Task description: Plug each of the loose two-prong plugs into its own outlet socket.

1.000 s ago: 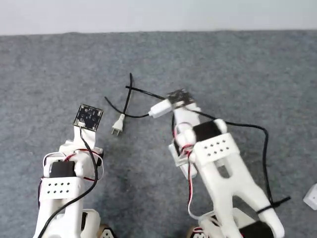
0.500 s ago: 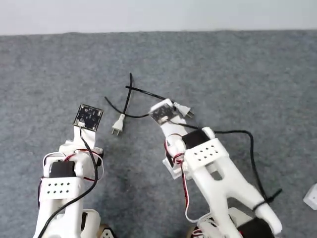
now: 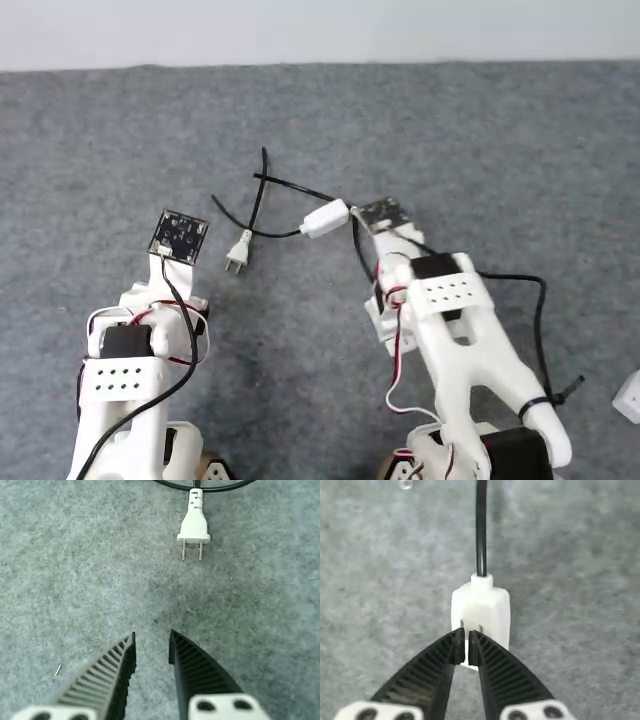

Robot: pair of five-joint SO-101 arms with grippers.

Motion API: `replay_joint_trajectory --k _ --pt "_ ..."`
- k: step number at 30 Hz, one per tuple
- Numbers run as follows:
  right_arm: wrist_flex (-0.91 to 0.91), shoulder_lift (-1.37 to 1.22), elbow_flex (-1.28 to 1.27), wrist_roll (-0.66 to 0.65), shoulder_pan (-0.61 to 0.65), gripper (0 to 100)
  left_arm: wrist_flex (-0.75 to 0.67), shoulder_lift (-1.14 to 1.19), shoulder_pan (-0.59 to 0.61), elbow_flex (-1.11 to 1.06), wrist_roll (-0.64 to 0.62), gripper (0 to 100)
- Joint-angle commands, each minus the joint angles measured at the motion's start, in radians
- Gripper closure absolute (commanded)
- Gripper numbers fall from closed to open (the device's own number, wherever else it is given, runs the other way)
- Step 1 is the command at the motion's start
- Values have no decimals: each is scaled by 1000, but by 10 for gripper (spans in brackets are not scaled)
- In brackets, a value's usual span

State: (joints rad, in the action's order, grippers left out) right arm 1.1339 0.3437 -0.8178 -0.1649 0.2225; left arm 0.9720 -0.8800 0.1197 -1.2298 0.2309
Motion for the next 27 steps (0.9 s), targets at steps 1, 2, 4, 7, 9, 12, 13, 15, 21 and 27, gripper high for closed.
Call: replay_joint_trajectory --k 1,2,4,7,9,12,13,15,21,27 --pt "-47 -2 -3 -37 -51 984 -20 2 -6 10 12 891" --pt "-58 -2 -11 -44 -58 984 -20 2 -6 10 12 891" --pt "-76 -2 -26 -48 -76 983 -18 2 -6 10 12 891" --pt "-77 -2 -37 -54 -85 983 -18 2 -6 10 12 891" --pt "-74 7 -37 -54 -79 985 -18 2 -6 10 12 891" --pt "-74 22 -18 -48 -73 984 -18 2 -6 10 12 891" --pt "-70 36 -5 -48 -64 983 -18 2 -6 10 12 891" --pt "-33 74 32 -48 -48 983 -18 2 -6 10 12 891" --pt "12 107 193 -48 -19 947 -18 2 -8 10 12 891" --pt "13 -94 428 -71 -19 883 -21 2 -25 1 12 891"
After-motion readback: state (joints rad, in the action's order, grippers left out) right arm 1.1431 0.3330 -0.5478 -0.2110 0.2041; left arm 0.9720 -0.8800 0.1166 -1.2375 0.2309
